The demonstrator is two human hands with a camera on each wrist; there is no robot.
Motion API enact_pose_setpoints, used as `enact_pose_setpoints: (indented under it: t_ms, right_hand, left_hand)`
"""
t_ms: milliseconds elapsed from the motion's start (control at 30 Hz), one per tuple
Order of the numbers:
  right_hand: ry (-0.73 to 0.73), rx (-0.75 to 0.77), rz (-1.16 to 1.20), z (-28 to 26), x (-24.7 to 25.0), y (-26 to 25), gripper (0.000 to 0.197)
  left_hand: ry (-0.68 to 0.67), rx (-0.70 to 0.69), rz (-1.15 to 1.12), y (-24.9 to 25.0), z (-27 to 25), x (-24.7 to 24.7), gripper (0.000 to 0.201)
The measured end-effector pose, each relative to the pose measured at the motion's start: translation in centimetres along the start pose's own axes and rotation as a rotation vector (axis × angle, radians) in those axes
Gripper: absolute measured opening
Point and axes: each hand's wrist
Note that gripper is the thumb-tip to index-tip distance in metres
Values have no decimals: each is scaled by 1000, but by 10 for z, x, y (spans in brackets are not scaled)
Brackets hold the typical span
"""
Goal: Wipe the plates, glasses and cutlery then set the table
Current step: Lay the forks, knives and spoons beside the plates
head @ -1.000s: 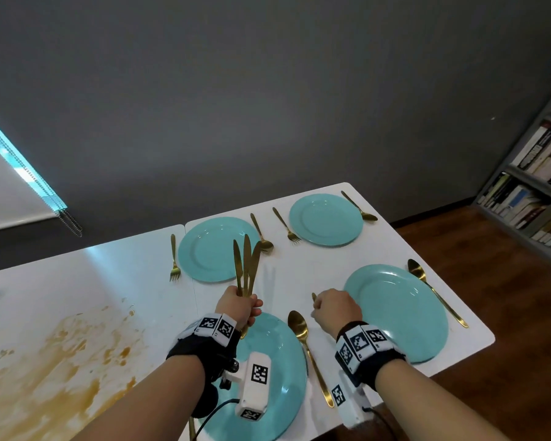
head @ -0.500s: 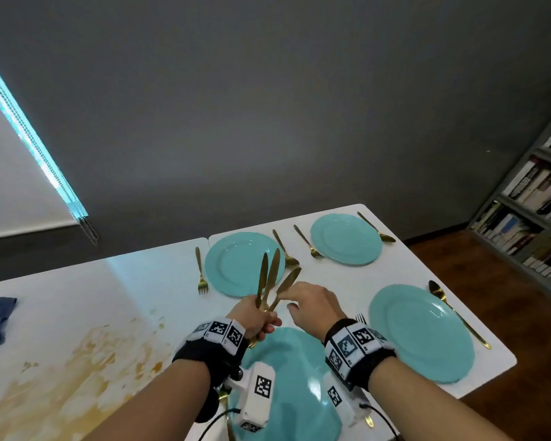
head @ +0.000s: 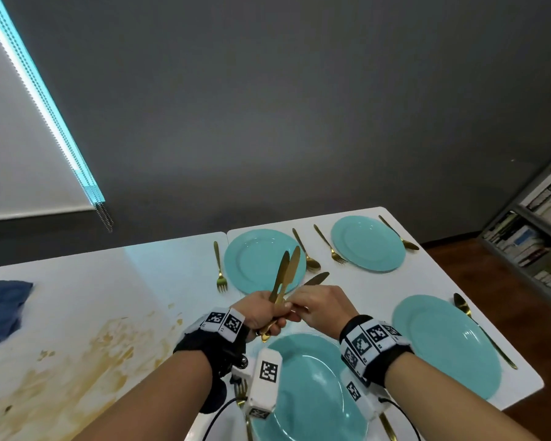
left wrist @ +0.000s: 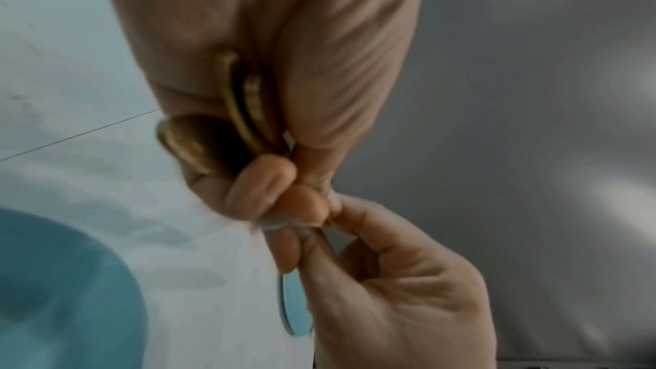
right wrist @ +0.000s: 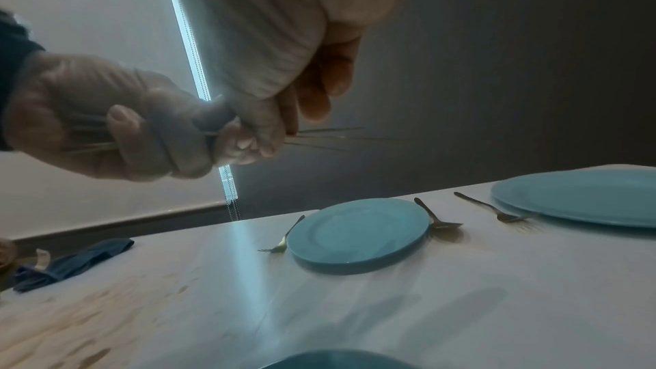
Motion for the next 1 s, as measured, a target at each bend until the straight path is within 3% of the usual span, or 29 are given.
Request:
enact_pose_setpoints:
  t_ms: [133,233,333,400,500,667,800,1000]
  right_hand:
    - [96,53,-159,19,-4,24,24]
    - [58,-27,-226,29,-12,50,24]
    - [9,-231,-145,35,-15,78,24]
    - [-76,-446,-46,43,-9,98,24]
    - [-225,-742,113,65,-1,138,23]
    - [-297,-1065,276,112,-1,191,16]
    - [-264,-1171,337,134,-14,217,25]
    - [-276,-1183,382,150,-29,229,28]
  left_hand:
    - [51,-1,-47,13,15,13,16]
    - [211,-15,-23,23,39,25,13]
    - [396,-36,-21,31,63,42,9]
    - [456,-62,-78,37,77,53,10]
    - [502,-84,-121,46,93,66,10]
    - [502,-83,-108,54,114,78,10]
    - [514,-71,-131,52,130,87,14]
    - [539,-68,-189,49,137,94,19]
Point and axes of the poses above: each hand's wrist, its own z-axis towards the middle knuckle, its own x-axis out of the back of the hand, y = z × x, and after that the axes turned 12 degrees about -y, right-handed
